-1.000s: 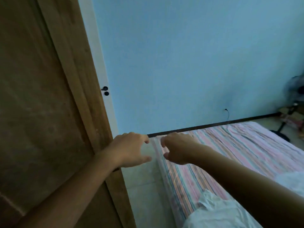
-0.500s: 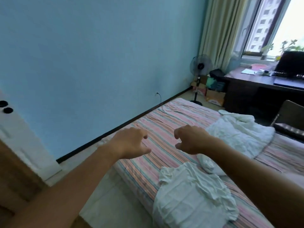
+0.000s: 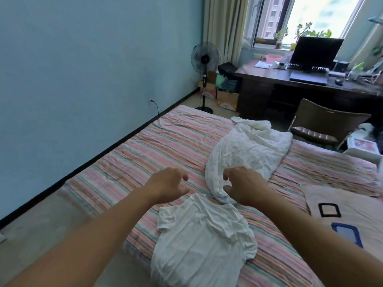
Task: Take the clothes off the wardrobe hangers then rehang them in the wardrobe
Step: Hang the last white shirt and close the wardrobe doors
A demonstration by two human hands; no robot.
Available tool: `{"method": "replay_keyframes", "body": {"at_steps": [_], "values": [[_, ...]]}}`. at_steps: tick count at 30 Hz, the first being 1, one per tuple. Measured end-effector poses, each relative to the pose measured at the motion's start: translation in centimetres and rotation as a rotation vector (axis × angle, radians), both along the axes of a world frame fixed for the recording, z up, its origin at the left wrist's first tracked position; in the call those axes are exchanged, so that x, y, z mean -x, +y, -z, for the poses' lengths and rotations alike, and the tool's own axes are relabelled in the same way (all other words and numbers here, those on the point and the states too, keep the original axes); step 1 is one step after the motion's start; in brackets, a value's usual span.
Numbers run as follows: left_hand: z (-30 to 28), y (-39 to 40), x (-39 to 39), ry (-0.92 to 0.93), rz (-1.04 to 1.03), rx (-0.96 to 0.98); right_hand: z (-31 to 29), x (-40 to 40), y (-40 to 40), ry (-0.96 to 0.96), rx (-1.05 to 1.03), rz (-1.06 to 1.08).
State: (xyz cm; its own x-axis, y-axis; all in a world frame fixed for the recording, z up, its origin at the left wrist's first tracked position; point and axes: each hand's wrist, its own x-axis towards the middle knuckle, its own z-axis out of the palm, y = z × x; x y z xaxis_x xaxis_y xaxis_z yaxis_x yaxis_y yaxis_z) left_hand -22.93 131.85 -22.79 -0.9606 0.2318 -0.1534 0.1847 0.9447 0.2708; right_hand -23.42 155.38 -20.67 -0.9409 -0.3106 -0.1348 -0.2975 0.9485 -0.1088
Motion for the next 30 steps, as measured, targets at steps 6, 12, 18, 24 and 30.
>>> {"method": "replay_keyframes", "body": {"at_steps": [6, 12, 18, 24, 30], "values": [[6.0, 4.0, 7.8, -0.081, 0.021, -0.035, 6.3, 5.7, 5.0, -0.059, -0.003, 0.087], [12.9, 5.5, 14.6, -0.161, -0.022, -0.041, 14.2, 11.1, 8.7, -0.081, 0.041, 0.159], [21.5, 6.3, 20.0, -0.260, -0.083, 0.036, 23.0, 16.1, 10.8, -0.124, 0.045, 0.214], [31.0, 7.3, 24.6, -0.339, -0.071, 0.088, 33.2, 20.4, 12.3, -0.192, 0.108, 0.279], [39.7, 8.1, 27.9, -0.306, 0.052, 0.374, 43.8, 22.6, 13.7, -0.329, 0.190, 0.362]]}}
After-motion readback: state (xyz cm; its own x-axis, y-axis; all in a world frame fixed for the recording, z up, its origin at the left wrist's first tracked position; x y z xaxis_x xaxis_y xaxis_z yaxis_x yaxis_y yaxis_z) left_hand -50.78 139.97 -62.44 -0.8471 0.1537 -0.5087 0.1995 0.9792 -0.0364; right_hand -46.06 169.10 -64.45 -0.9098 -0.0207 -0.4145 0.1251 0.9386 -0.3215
